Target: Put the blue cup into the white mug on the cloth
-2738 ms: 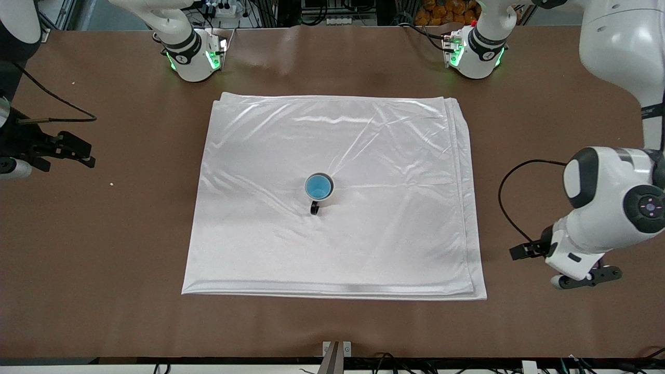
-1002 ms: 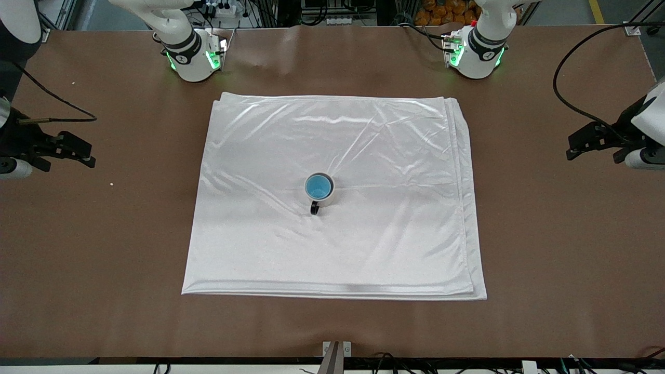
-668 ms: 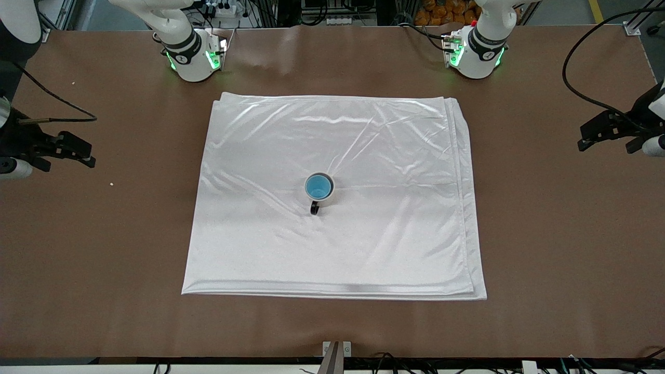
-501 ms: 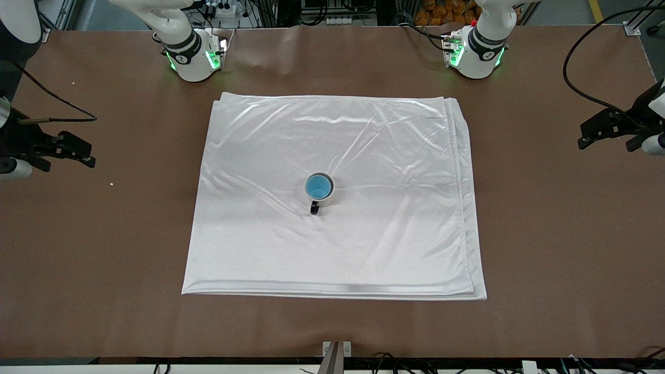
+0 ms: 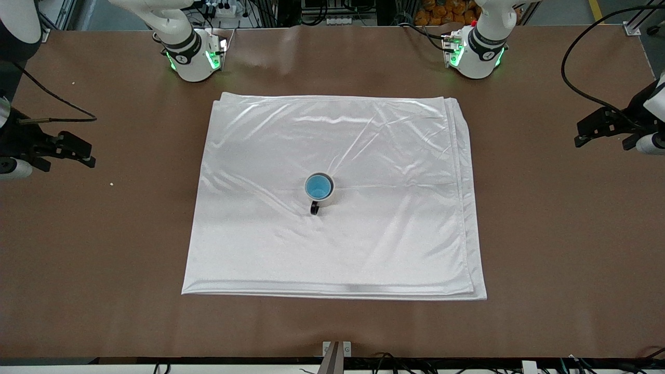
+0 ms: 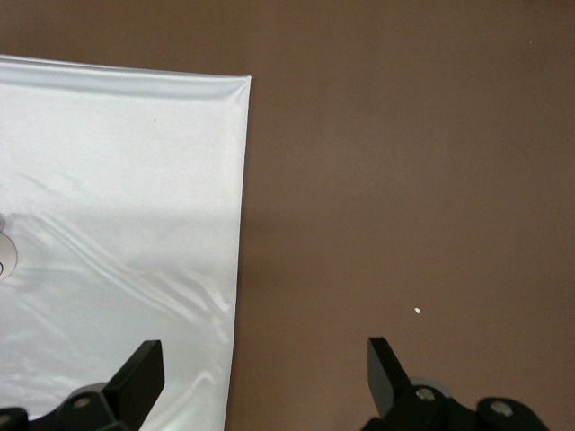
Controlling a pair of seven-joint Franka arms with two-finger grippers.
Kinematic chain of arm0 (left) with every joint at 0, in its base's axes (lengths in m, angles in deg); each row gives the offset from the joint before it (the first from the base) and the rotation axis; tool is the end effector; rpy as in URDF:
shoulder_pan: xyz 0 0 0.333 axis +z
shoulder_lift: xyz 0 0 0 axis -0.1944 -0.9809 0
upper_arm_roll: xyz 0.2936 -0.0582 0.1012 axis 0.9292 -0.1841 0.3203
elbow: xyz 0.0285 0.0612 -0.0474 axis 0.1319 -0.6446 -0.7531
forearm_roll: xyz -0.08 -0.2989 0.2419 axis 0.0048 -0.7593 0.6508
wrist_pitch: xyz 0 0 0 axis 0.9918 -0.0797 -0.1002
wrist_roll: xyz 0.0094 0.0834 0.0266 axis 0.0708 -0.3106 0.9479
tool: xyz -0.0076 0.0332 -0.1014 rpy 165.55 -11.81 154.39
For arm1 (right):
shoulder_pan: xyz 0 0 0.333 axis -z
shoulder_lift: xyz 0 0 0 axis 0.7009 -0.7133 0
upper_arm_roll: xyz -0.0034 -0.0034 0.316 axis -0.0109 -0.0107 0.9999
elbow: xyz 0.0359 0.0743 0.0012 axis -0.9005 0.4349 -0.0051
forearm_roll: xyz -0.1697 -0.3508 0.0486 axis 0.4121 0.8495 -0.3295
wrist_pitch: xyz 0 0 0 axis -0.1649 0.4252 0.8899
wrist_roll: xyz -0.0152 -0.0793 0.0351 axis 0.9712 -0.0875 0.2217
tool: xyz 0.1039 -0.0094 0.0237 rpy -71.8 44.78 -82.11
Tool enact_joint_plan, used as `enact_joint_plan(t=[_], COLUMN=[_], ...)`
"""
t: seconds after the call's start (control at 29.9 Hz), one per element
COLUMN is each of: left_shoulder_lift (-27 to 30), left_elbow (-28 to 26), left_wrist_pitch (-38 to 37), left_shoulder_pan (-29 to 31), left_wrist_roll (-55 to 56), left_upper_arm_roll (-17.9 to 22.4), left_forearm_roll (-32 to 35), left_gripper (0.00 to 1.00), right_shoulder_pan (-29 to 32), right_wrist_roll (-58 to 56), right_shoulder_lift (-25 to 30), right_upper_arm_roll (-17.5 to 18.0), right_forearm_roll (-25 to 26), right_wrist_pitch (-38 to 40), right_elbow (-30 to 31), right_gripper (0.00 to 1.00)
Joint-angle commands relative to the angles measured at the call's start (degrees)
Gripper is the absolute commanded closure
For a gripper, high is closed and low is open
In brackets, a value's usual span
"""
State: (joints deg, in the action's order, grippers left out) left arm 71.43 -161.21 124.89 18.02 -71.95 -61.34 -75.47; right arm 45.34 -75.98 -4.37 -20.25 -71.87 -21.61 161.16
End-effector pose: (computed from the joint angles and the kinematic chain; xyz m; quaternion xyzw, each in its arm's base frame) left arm 0.5590 -0.0190 0.6156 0.9988 -0.0473 0.0148 0.0032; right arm 0.5832 -0.0120 0.5907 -0.9991 -0.0360 -0.0201 0.0078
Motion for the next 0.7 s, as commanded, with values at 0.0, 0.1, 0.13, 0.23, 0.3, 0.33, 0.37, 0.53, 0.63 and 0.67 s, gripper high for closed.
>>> enact_joint_plan(t=[0.0,0.1,0.13,0.23,0.3,0.33,0.37,0.53,0.63,0.67], left_shoulder_lift=[0.59,0.68,0.59,0.77,0.77,0.77,0.77,0.77,0.77,0.77], left_elbow=[-0.08,-0.08,-0.08,0.01,0.45,0.54,0.45,0.45,0.45,0.45], left_wrist_pitch=[-0.80,-0.80,-0.80,-1.50,-1.85,-1.85,-1.85,-2.82,-3.26,-3.26], left_shoulder_pan=[-0.83,-2.05,-3.63,-8.81,-10.32,-10.41,-10.41,-10.06,-9.97,-9.97], left_wrist_roll=[-0.91,-0.82,-0.82,-0.74,-0.74,-0.82,-0.82,-0.74,-0.74,-0.74], left_upper_arm_roll=[1.04,2.26,3.66,9.37,11.05,11.23,11.32,11.41,11.41,11.41], left_forearm_roll=[-0.12,-0.12,-0.12,-0.12,-0.12,-0.12,-0.12,-0.04,-0.12,-0.04], left_gripper=[0.00,0.00,0.00,0.00,0.00,0.00,0.00,0.00,0.00,0.00], right_shoulder_pan=[0.48,0.57,0.57,0.57,0.57,0.57,0.57,0.57,0.57,0.57], right_wrist_roll=[-0.46,-0.46,-0.46,-0.46,-0.46,-0.46,-0.55,-0.46,-0.55,-0.55], right_shoulder_lift=[1.48,1.48,1.48,1.48,1.48,1.48,1.48,1.48,1.48,1.48], right_upper_arm_roll=[0.34,0.34,0.34,0.34,0.34,0.34,0.34,0.34,0.34,0.34], right_forearm_roll=[-0.60,-0.60,-0.60,-0.60,-0.60,-0.60,-0.60,-0.60,-0.60,-0.60], right_wrist_pitch=[-0.42,-0.42,-0.42,-0.42,-0.42,-0.42,-0.42,-0.42,-0.42,-0.42], right_elbow=[1.50,1.50,1.50,1.50,1.50,1.50,1.50,1.50,1.50,1.50], right_gripper=[0.00,0.00,0.00,0.00,0.00,0.00,0.00,0.00,0.00,0.00])
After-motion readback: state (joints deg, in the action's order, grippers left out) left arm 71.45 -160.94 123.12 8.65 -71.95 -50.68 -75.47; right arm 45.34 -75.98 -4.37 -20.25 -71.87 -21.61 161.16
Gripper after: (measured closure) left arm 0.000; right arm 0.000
